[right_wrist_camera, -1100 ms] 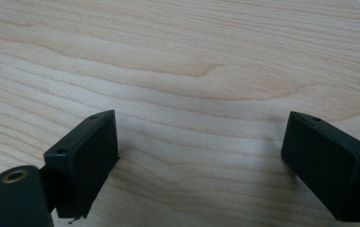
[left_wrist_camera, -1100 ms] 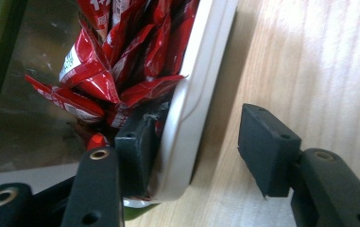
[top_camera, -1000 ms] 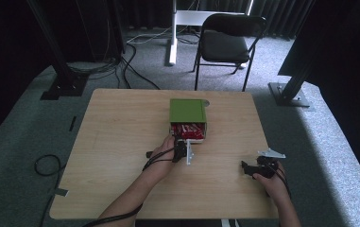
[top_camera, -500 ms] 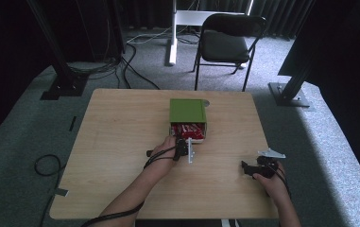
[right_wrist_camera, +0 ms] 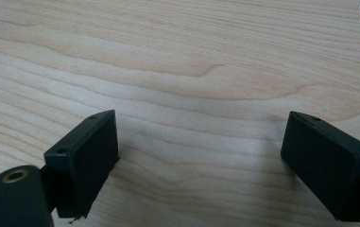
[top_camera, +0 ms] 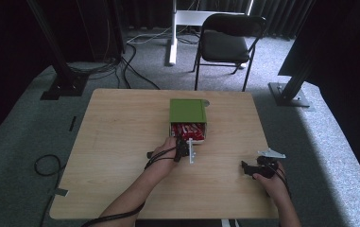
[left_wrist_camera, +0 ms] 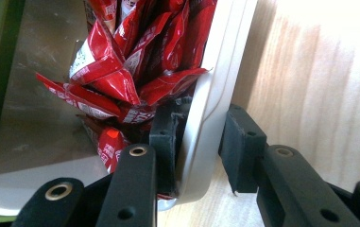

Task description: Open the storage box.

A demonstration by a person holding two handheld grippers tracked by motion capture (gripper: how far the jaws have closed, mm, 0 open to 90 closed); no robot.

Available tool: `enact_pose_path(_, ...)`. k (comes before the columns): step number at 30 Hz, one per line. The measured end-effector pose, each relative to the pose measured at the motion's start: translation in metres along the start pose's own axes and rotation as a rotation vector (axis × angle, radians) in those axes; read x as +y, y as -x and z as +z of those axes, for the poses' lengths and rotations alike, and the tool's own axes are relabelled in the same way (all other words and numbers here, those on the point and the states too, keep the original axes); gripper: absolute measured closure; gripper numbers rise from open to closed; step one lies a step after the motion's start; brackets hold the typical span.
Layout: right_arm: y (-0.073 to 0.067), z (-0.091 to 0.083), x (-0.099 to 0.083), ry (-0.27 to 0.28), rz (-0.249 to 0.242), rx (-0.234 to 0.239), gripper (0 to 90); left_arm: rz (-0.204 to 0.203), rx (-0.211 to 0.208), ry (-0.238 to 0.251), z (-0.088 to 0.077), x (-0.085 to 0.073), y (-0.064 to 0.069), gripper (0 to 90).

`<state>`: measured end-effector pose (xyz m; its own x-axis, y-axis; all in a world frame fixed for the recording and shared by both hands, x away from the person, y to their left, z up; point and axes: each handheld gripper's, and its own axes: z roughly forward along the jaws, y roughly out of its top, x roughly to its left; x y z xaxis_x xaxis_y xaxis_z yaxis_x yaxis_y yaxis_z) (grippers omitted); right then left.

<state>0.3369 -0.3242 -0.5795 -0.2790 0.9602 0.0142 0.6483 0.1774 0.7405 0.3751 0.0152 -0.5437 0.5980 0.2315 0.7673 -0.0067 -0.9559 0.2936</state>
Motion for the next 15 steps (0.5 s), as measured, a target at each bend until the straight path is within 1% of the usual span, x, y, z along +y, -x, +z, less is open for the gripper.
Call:
enact_pose_path(1, 0.000, 0.000, 0.000, 0.000, 0.000, 0.000, 11.2, 0.006, -0.001, 0.000, -0.001, 0.000, 0.001, 69.5)
enact_pose_path(2, 0.000, 0.000, 0.000, 0.000, 0.000, 0.000, 11.2, -0.005, -0.006, 0.006, -0.002, 0.001, 0.002, 69.7)
enact_pose_path(4, 0.000, 0.000, 0.000, 0.000, 0.000, 0.000, 11.2, -0.006, -0.009, 0.006, -0.003, 0.002, 0.002, 69.8)
enact_pose_path(6, 0.000, 0.000, 0.000, 0.000, 0.000, 0.000, 11.2, 0.004, -0.010, 0.010, -0.007, 0.002, 0.005, 70.0)
enact_pose_path(7, 0.000, 0.000, 0.000, 0.000, -0.001, 0.000, 11.2, -0.004, -0.011, 0.011, -0.008, 0.003, 0.006, 70.1)
enact_pose_path(13, 0.000, 0.000, 0.000, 0.000, 0.000, 0.000, 11.2, -0.008, -0.016, 0.018, -0.012, 0.002, 0.010, 70.0)
enact_pose_path(14, 0.000, 0.000, 0.000, 0.000, 0.000, 0.000, 11.2, -0.003, -0.015, 0.015, -0.014, 0.002, 0.010, 70.1)
enact_pose_path(15, 0.000, 0.000, 0.000, 0.000, 0.000, 0.000, 11.2, -0.009, -0.018, 0.019, -0.015, 0.002, 0.011, 70.0)
